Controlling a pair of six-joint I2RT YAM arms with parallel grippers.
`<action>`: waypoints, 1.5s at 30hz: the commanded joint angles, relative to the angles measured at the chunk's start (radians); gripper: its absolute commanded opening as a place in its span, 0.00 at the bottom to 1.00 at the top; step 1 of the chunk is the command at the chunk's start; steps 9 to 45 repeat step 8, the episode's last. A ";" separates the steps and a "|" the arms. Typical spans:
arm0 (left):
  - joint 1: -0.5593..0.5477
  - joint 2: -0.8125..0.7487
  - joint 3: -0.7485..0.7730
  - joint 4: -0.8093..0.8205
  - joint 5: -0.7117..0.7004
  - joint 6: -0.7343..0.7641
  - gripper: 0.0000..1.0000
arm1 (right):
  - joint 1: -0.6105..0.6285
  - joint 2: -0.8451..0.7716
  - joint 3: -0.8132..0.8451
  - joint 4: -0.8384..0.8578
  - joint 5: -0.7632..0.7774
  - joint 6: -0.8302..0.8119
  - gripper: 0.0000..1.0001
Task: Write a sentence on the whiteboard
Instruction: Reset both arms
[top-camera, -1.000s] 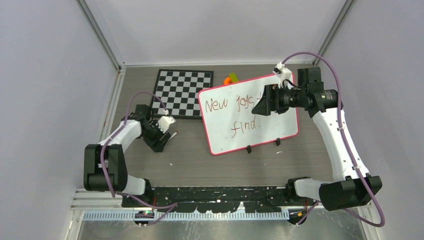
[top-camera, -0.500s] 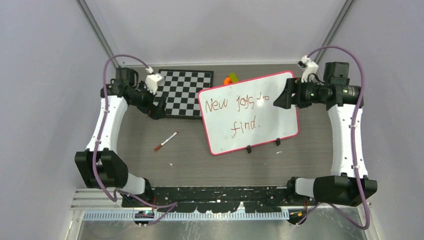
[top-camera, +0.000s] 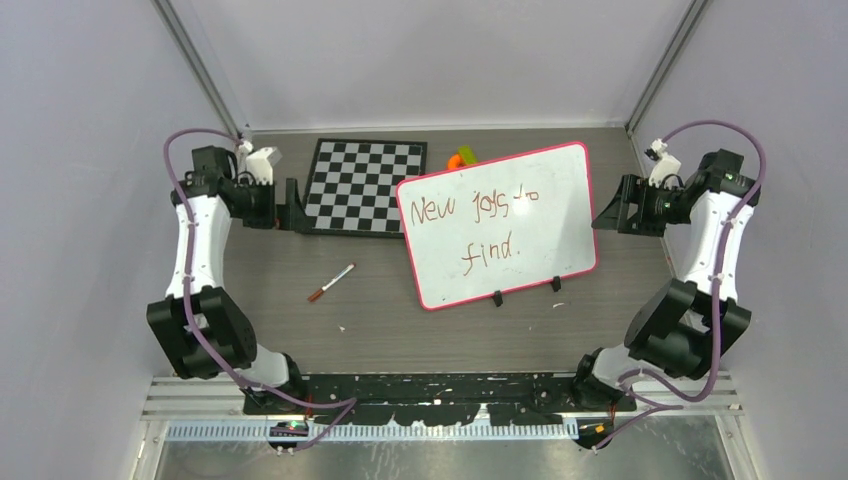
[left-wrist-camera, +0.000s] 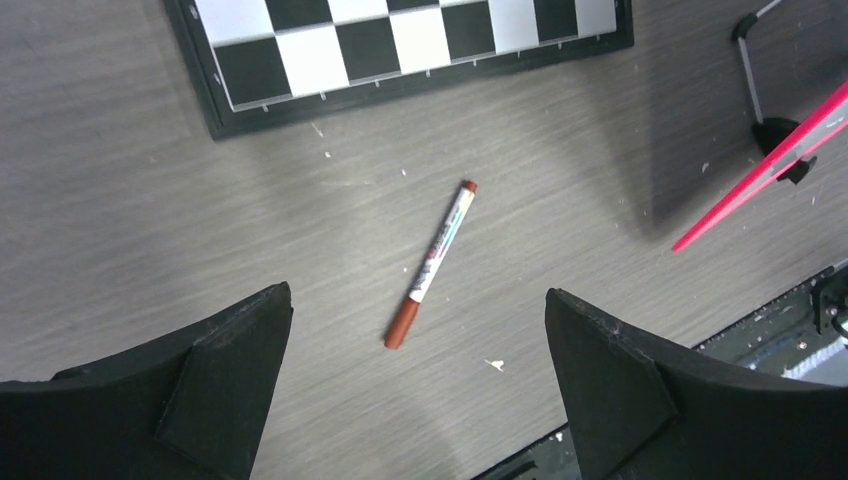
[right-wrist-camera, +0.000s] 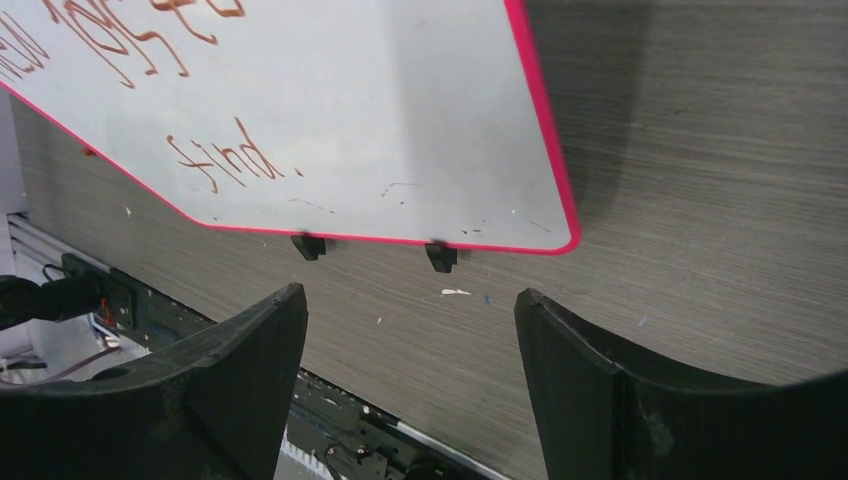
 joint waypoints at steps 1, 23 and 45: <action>0.003 -0.064 -0.082 0.073 -0.011 -0.048 1.00 | -0.033 0.023 -0.025 -0.019 -0.040 -0.078 0.80; 0.003 -0.087 -0.114 0.112 0.001 -0.107 1.00 | -0.037 0.024 -0.037 -0.016 -0.045 -0.081 0.80; 0.003 -0.087 -0.114 0.112 0.001 -0.107 1.00 | -0.037 0.024 -0.037 -0.016 -0.045 -0.081 0.80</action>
